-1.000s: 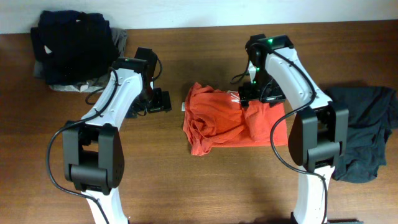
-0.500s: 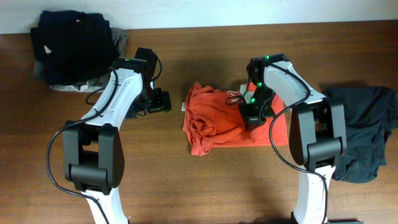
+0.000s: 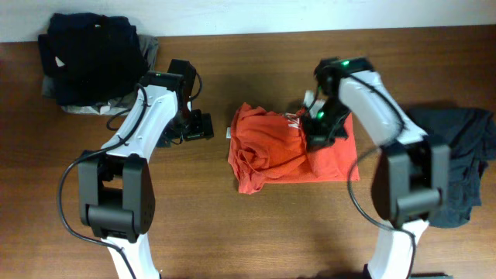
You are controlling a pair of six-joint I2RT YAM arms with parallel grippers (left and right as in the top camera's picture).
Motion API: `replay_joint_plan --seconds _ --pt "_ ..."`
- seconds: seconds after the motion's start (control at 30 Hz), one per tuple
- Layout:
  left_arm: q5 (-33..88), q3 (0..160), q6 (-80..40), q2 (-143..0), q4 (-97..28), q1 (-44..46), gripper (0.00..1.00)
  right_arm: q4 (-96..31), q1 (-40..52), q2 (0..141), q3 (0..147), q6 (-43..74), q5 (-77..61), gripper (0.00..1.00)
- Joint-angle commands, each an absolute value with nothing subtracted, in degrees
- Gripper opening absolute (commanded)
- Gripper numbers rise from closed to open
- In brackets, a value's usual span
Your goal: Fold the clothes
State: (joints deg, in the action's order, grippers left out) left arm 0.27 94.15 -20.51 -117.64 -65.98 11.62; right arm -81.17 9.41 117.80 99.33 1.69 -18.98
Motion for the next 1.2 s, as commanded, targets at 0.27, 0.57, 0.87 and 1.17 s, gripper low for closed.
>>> replay_joint_plan --seconds 0.27,0.57,0.87,1.17 --pt "0.71 93.65 -19.68 -118.30 -65.19 11.64 0.99 -73.01 3.81 115.66 91.85 4.60 -14.76 0.04" --pt "0.71 93.65 -19.68 -118.30 -65.10 11.64 0.99 -63.72 3.77 115.66 77.60 5.67 -20.67 0.04" --pt "0.71 93.65 -19.66 -118.30 -65.17 11.64 0.99 -63.40 3.53 115.37 74.06 8.64 -19.18 0.04" --pt "5.21 93.65 -19.62 -118.30 -64.58 11.64 0.99 -72.77 1.52 112.60 86.74 11.03 -11.22 0.04"
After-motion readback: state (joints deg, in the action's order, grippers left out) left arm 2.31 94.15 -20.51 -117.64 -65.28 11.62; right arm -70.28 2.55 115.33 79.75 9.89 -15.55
